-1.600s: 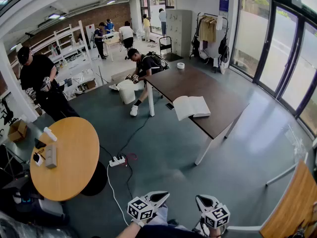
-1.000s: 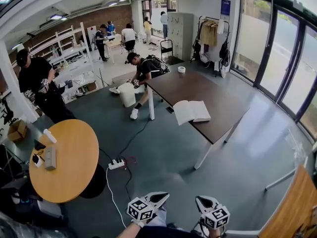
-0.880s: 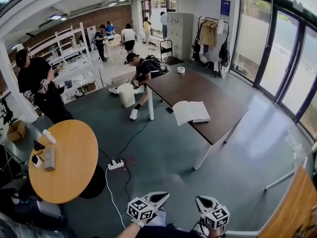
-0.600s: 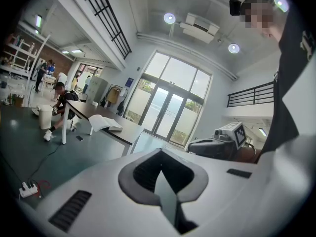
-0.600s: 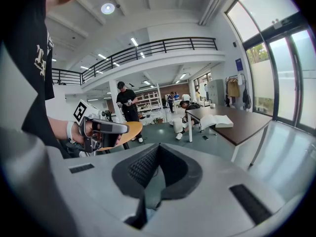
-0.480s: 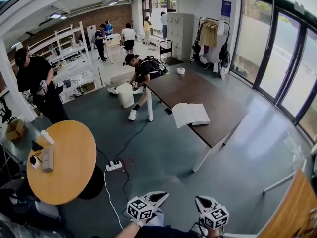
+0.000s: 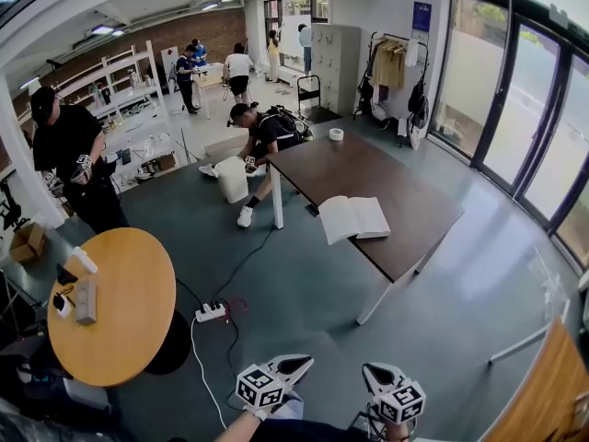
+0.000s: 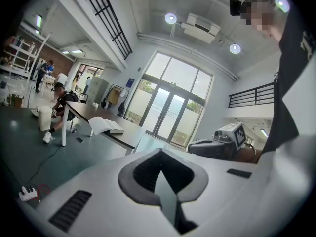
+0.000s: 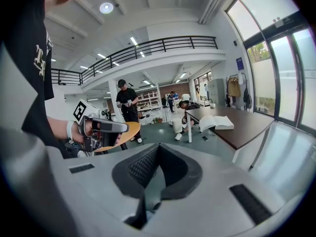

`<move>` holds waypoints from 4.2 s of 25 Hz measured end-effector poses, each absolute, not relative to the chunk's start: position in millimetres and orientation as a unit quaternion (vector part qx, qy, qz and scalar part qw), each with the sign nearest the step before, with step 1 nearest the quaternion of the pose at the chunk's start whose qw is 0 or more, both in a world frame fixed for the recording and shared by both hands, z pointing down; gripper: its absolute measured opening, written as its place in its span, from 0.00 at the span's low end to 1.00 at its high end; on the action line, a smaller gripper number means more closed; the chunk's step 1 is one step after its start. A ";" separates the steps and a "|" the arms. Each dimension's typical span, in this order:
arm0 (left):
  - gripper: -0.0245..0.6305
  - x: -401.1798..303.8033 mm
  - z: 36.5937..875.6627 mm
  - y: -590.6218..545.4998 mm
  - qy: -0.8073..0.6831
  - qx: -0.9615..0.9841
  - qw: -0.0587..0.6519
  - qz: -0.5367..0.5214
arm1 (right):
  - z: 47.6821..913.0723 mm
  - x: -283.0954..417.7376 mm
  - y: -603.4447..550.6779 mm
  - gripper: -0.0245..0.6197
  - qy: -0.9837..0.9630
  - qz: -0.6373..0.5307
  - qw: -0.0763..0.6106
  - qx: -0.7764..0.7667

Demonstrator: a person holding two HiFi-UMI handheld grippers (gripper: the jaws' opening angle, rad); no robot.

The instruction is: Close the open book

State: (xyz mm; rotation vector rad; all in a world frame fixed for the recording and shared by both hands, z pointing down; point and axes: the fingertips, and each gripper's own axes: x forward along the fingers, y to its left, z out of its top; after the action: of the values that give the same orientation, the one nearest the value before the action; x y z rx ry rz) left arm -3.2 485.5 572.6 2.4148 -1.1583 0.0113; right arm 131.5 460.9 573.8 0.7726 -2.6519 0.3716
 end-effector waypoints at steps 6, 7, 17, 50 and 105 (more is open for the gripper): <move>0.04 -11.4 572.1 463.9 -0.427 0.875 0.227 0.003 | 572.9 120.7 438.6 0.02 -0.940 0.128 0.175 0.264; 0.04 -12.3 571.5 460.3 -0.428 0.875 0.226 0.003 | 572.1 119.1 435.4 0.02 -0.940 0.127 0.176 0.262; 0.04 -19.4 564.9 427.5 -0.425 0.876 0.227 0.003 | 566.2 105.5 397.6 0.02 -0.942 0.124 0.179 0.257; 0.04 -113.6 574.5 343.7 -0.423 0.874 0.237 -0.002 | 570.6 16.1 319.7 0.02 -0.936 0.127 0.194 0.263; 0.04 -123.7 583.1 216.1 -0.414 0.878 0.241 0.010 | 586.5 -20.4 186.2 0.02 -0.941 0.137 0.196 0.238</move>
State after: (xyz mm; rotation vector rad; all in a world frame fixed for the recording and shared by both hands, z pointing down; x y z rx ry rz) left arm -123.7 216.1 583.1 2.4007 -1.1338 0.0266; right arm -20.4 186.2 586.5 0.6665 -2.6371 0.3826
